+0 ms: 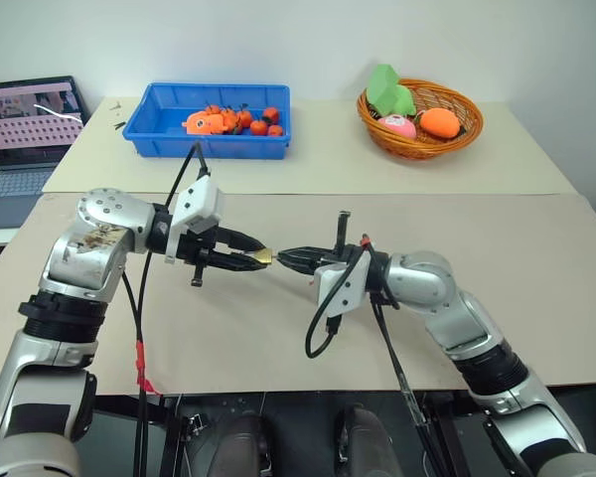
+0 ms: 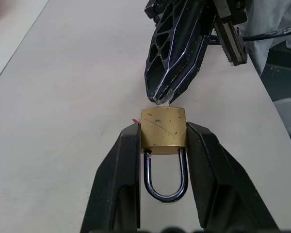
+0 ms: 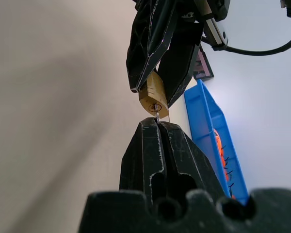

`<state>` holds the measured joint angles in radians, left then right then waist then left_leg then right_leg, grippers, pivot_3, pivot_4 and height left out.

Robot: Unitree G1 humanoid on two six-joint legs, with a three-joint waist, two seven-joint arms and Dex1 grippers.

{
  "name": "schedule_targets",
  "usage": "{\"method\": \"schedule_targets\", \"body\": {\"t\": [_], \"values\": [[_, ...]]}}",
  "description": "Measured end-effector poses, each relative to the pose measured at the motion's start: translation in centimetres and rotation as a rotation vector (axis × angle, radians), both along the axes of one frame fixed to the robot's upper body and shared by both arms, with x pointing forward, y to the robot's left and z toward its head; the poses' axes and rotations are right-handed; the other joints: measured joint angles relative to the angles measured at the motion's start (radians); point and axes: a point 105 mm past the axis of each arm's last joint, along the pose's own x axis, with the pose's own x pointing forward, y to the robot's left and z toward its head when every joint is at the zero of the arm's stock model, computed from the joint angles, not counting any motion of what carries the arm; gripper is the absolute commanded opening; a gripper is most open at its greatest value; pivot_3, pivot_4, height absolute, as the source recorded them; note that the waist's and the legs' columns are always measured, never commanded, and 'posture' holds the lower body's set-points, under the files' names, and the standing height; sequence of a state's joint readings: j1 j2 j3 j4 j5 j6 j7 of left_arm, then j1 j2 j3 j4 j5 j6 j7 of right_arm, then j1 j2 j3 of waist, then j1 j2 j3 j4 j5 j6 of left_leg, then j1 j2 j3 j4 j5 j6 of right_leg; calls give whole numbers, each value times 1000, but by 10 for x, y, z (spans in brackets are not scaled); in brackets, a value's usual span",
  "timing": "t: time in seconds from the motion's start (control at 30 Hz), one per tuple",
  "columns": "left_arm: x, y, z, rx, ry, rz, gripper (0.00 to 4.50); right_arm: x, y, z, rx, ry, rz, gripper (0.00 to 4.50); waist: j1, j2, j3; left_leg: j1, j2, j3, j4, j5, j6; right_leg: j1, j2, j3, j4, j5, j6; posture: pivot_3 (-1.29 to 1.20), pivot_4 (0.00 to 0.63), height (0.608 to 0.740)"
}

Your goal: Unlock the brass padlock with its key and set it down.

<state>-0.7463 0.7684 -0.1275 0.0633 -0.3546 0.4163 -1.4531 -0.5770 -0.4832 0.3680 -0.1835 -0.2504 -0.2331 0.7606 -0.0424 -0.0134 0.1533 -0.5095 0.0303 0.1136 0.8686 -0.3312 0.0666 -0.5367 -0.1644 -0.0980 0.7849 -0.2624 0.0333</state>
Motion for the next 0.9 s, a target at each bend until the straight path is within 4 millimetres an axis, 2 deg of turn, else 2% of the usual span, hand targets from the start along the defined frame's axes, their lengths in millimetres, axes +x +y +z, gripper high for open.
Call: {"method": "schedule_targets", "body": {"t": [0.17,0.23,0.33,0.5,0.6,0.73,0.9], "values": [[0,0,0,0,1,0,835,0,0,0,3,30,-5,11,0,0,0,0,0,0,0,0,0,0,0,0,0,0,0,0,150,664],[0,0,0,0,0,1,835,0,0,0,-13,-13,-10,11,0,0,0,0,0,0,0,0,0,0,0,0,0,0,0,0,150,664],[0,0,0,-1,0,-2,835,-2,-1,1,-33,-70,-4,798,0,0,0,0,0,0,0,0,0,0,0,0,0,0,0,0,150,664],[0,-1,0,-2,-2,-3,835,-3,1,2,-37,-120,1,2482,0,0,0,0,0,0,0,0,0,0,0,0,0,0,0,0,150,664],[0,-1,0,-2,-2,-4,835,-2,1,2,-40,-149,-4,2482,0,0,0,0,0,0,0,0,0,0,0,0,0,0,0,0,150,664],[0,-1,0,-2,-2,-4,835,4,-5,-1,-61,-272,-28,2482,0,0,0,0,0,0,0,0,0,0,0,0,0,0,0,0,150,664],[0,-1,0,-2,-3,-3,835,8,-14,-5,-113,-560,-46,2482,0,0,0,0,0,1,0,0,0,-1,0,1,1,0,0,0,150,664]]}}
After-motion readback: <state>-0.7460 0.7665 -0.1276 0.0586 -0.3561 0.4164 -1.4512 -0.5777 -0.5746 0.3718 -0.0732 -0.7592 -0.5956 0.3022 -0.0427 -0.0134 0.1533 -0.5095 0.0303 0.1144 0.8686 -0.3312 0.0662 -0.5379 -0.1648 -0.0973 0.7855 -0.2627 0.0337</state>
